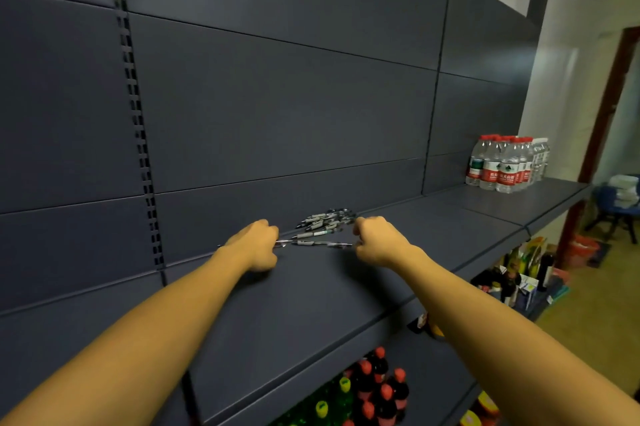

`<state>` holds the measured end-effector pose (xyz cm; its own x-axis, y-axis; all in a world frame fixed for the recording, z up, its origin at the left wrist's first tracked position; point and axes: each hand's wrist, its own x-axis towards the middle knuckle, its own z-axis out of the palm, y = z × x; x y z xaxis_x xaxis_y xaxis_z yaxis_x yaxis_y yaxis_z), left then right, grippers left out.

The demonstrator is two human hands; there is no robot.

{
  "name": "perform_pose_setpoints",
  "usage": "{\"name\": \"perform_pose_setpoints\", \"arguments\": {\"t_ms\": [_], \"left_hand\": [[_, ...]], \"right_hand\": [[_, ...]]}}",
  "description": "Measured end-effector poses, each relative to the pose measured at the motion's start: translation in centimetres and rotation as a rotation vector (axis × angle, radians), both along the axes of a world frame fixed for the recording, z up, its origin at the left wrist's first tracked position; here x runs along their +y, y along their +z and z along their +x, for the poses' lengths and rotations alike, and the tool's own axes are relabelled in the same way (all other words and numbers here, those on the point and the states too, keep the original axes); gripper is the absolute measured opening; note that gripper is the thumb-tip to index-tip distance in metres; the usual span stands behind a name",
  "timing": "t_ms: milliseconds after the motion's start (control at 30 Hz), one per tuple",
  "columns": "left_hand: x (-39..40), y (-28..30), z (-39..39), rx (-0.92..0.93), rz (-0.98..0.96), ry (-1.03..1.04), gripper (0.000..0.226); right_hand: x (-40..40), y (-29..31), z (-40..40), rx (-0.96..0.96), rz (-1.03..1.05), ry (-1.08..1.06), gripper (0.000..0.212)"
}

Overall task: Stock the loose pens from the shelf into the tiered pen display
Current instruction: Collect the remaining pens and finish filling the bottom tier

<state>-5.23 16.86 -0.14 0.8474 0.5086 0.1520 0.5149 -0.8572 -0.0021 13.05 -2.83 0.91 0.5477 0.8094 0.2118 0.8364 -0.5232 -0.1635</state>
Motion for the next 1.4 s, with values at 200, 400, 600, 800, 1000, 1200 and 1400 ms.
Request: {"name": "perform_pose_setpoints", "arguments": {"t_ms": [200,400,600,800,1000,1200,1400], "left_hand": [[-1.4,0.0,6.6,-0.016,-0.091,0.014,0.039],[-2.3,-0.5,11.9,-0.032,-0.133,0.029,0.052],[-1.1,-1.7,15.4,0.071,-0.083,0.032,0.053],[1.3,-1.5,18.1,0.063,-0.017,-0.002,0.045],[3.8,-1.7,21.2,0.071,-0.004,-0.045,0.068],[4.0,-2.4,23.7,0.099,0.192,-0.073,0.057],[2.9,-1.7,24.9,0.268,0.306,-0.025,0.057]], "right_hand": [[-1.1,0.7,7.8,0.010,-0.014,0.064,0.032],[-1.2,0.4,13.6,0.031,0.001,0.122,0.032],[0.2,-0.9,16.9,0.069,0.019,0.155,0.031],[2.5,-1.0,18.9,0.080,0.048,0.164,0.028],[4.7,0.1,21.3,0.084,0.074,0.135,0.027],[5.6,-0.3,23.7,0.098,0.068,0.122,0.023],[7.2,-0.4,24.9,0.110,0.052,0.160,0.022]]}}
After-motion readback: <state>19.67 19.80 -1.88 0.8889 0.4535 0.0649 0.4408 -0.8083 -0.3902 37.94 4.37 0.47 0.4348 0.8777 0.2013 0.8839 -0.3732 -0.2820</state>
